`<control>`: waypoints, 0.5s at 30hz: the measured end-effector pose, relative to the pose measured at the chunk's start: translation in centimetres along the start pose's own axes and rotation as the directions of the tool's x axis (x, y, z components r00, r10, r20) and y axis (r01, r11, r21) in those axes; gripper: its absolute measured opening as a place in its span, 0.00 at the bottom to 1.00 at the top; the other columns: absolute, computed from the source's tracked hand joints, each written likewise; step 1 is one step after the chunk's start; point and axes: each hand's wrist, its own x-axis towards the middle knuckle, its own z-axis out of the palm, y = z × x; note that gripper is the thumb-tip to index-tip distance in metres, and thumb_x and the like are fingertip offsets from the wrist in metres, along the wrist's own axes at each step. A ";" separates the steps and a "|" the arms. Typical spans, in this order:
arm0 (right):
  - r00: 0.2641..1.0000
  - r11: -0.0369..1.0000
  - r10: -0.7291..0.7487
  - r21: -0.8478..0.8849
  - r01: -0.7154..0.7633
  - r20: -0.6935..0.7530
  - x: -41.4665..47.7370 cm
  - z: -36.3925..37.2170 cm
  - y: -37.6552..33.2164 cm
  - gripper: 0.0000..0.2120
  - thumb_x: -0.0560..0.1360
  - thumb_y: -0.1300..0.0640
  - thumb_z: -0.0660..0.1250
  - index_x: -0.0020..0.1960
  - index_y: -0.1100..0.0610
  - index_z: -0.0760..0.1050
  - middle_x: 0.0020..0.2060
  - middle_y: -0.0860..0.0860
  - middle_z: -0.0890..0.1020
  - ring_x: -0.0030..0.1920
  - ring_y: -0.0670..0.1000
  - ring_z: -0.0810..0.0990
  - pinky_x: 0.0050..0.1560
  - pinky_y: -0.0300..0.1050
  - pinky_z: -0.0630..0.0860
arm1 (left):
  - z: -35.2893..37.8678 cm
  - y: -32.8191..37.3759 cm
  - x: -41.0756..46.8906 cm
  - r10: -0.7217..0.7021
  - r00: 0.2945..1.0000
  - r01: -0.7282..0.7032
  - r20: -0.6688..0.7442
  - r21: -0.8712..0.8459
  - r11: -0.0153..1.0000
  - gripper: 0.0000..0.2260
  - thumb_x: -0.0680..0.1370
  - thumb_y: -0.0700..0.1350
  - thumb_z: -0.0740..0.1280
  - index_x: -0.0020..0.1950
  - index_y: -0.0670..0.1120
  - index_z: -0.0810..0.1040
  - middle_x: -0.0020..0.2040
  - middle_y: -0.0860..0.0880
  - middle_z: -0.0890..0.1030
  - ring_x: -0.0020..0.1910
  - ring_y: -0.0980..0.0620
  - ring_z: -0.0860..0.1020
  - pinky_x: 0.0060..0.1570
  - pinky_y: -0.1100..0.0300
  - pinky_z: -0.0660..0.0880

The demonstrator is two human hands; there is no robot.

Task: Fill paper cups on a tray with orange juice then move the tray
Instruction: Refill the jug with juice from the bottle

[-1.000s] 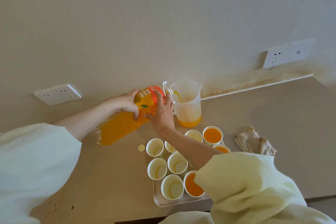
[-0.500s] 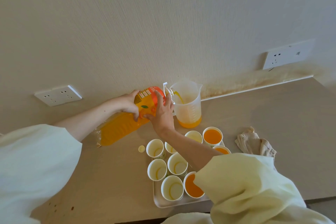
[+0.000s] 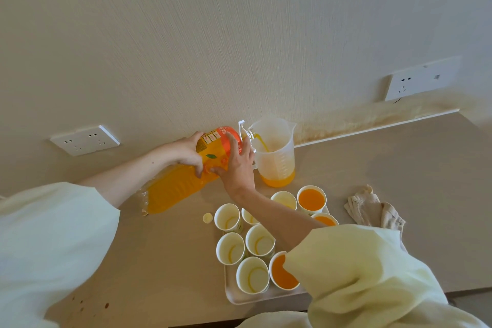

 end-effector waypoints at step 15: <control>1.000 1.000 0.005 0.004 -0.005 0.002 0.1 0.1 -0.1 0.42 0.71 0.55 0.75 0.77 0.47 0.54 0.78 0.58 0.48 0.77 0.59 0.47 0.69 0.53 0.64 | 0.0 -0.2 0.4 0.004 1.000 -0.004 -0.004 0.001 1.000 0.57 0.61 0.39 0.80 0.78 0.53 0.44 0.71 0.43 0.67 0.65 0.40 0.70 0.59 0.45 0.75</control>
